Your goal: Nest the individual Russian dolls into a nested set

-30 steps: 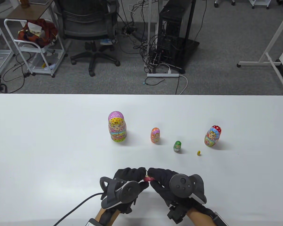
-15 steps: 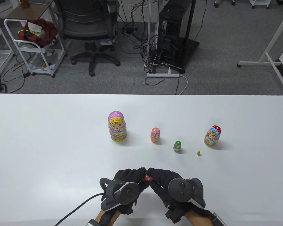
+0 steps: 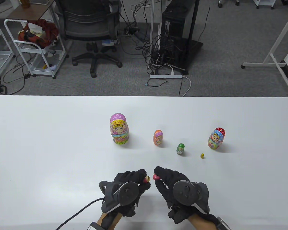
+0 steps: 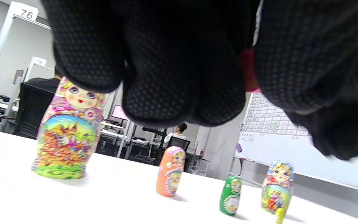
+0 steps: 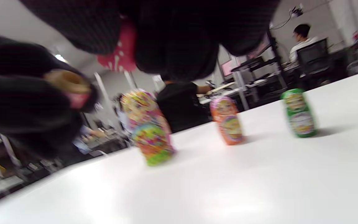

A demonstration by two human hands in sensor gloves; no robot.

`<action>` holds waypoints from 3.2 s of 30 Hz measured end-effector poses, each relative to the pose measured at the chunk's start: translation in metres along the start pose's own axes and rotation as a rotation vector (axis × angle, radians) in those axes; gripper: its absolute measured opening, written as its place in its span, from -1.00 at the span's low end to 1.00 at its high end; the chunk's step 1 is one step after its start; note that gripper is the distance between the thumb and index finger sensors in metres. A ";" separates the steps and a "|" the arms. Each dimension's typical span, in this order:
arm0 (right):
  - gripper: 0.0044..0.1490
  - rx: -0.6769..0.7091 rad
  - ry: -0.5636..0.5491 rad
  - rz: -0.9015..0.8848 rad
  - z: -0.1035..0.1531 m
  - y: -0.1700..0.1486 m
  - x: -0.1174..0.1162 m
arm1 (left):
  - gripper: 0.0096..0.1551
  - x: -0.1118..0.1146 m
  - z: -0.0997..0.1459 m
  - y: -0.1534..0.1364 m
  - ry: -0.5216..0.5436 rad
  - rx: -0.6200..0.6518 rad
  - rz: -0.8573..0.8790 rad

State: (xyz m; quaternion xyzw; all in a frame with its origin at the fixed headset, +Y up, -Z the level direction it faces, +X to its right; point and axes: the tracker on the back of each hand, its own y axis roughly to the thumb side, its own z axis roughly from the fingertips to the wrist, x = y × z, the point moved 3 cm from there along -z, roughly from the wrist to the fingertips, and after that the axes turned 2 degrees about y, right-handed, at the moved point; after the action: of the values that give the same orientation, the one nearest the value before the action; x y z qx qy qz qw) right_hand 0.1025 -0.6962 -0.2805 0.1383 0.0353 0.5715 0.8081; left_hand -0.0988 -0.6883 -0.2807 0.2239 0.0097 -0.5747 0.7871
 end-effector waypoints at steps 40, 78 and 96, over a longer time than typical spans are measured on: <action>-0.54 -0.853 0.230 0.270 -0.092 -0.187 -0.031 | -0.28 0.021 -0.010 -0.023 -0.135 -0.051 -0.021; -0.44 0.367 -0.041 -0.200 0.004 0.017 0.021 | -0.29 0.031 -0.001 0.006 -0.254 0.041 0.288; -0.34 0.315 0.026 -0.131 0.000 0.012 0.014 | -0.29 0.031 -0.002 0.002 -0.239 0.023 0.305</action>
State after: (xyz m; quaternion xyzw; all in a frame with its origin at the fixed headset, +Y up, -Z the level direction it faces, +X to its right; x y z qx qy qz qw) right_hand 0.0961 -0.6798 -0.2764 0.2532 0.1441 0.5066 0.8115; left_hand -0.0861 -0.7152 -0.2903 0.1617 -0.1244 -0.4715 0.8579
